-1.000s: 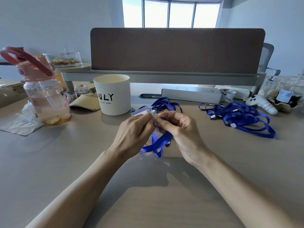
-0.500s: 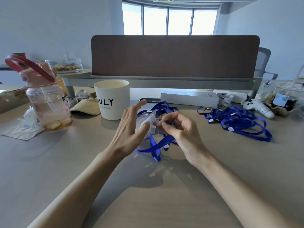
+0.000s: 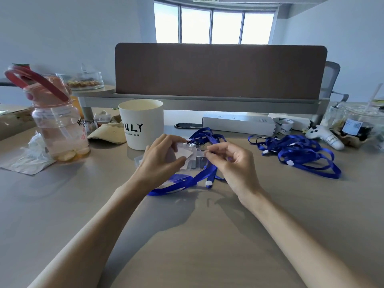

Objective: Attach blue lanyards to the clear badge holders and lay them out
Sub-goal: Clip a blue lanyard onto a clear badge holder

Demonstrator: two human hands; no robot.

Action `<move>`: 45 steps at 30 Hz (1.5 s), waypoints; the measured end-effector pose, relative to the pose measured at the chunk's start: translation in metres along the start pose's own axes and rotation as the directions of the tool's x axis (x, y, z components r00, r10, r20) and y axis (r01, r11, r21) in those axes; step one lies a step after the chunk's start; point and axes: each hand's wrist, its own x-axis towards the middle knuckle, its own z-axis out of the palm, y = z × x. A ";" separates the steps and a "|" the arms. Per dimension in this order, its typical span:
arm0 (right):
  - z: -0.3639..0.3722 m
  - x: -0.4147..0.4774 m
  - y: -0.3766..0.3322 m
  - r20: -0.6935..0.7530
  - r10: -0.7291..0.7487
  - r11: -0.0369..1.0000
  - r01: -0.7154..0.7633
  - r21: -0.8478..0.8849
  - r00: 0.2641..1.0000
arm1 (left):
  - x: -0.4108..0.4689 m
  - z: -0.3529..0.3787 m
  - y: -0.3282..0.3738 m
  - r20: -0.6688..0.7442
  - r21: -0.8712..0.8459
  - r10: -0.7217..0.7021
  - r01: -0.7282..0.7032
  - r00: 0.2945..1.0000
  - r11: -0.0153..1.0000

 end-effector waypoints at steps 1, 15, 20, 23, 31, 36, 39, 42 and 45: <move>-0.002 0.002 0.000 -0.029 0.009 1.000 -0.009 -0.010 1.000 | 0.001 0.001 -0.004 0.000 0.074 -0.006 0.006 1.000 0.997; -0.018 0.013 -0.011 -0.079 0.099 0.904 -0.056 0.424 0.992 | -0.001 0.008 -0.051 0.140 0.431 -0.203 0.125 0.969 0.893; -0.022 0.017 -0.011 -0.141 0.204 0.821 -0.091 0.564 0.969 | 0.002 0.001 -0.022 0.226 -0.103 -0.201 0.228 0.953 0.968; -0.027 0.021 -0.006 -0.206 0.225 0.837 -0.081 0.542 0.952 | -0.001 -0.001 -0.006 0.409 -0.157 -0.172 0.254 0.896 0.954; -0.027 0.023 0.001 -0.104 0.136 0.903 -0.080 0.422 0.985 | 0.000 -0.003 -0.008 0.532 0.183 -0.147 0.056 0.834 0.982; -0.028 0.019 -0.001 0.025 0.005 0.981 -0.010 0.192 1.000 | 0.002 0.001 -0.003 0.247 -0.141 -0.233 0.272 0.941 0.952; -0.018 0.008 0.009 0.238 -0.066 0.991 0.091 -0.094 0.969 | 0.008 -0.004 0.005 0.066 -0.397 -0.312 0.312 0.948 0.863; -0.001 -0.001 0.015 0.447 -0.002 0.946 0.147 -0.290 0.895 | 0.012 -0.011 0.013 0.016 -0.562 -0.357 0.304 0.934 0.769; 0.015 -0.002 0.013 0.540 0.051 0.917 0.176 -0.359 0.840 | 0.013 -0.015 0.015 0.009 -0.685 -0.384 0.286 0.923 0.670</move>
